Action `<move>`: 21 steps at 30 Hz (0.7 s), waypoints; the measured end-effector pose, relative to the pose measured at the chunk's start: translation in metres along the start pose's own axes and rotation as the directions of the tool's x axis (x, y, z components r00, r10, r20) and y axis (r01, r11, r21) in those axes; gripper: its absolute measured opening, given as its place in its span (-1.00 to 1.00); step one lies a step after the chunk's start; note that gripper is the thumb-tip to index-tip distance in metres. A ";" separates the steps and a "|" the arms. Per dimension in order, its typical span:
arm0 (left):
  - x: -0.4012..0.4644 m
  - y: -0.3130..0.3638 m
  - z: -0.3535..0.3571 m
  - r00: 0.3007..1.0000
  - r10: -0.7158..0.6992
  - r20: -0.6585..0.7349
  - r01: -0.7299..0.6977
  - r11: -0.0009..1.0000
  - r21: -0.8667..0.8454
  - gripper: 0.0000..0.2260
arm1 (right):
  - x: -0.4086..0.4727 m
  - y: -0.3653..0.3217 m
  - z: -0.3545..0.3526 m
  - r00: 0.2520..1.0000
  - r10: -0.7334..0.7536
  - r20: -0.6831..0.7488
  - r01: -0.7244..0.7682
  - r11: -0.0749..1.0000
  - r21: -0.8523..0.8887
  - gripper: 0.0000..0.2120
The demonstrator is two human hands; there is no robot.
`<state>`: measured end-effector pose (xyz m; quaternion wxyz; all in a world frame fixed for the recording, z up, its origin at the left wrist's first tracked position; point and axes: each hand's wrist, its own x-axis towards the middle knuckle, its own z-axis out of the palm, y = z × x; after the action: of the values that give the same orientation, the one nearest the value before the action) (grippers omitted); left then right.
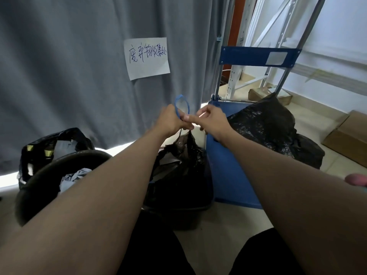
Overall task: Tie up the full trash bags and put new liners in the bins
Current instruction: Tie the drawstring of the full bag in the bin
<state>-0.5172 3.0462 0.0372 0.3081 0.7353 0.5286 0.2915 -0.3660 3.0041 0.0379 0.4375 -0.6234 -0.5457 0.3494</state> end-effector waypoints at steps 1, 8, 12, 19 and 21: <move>0.000 0.000 -0.001 1.000 -0.007 -0.022 0.007 1.000 0.027 -0.90 | -0.002 0.007 -0.001 0.998 0.025 0.052 -0.021 0.997 -0.073 -0.48; -0.005 0.012 -0.007 0.999 0.009 -0.032 -0.009 1.000 -0.004 -0.78 | -0.007 0.031 0.000 0.944 0.177 0.280 -0.063 0.926 -0.373 -0.74; -0.004 0.019 -0.014 0.998 0.058 -0.008 -0.058 0.998 0.010 -0.75 | -0.006 0.021 0.015 0.948 0.166 0.272 -0.022 0.886 -0.463 -0.65; -0.017 0.014 -0.031 0.956 0.038 0.293 -0.068 0.993 0.094 -0.78 | -0.024 0.010 0.022 0.914 0.268 0.304 0.029 0.705 -0.708 -0.68; -0.021 0.011 -0.039 0.937 -0.022 0.349 -0.063 0.971 0.230 -0.72 | -0.031 0.002 0.023 0.921 0.252 0.296 0.041 0.694 -0.718 -0.67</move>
<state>-0.5463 3.0292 0.0682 0.3036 0.8124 0.4888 0.0941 -0.3915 2.9771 0.0265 0.0294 -0.6964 -0.6730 0.2474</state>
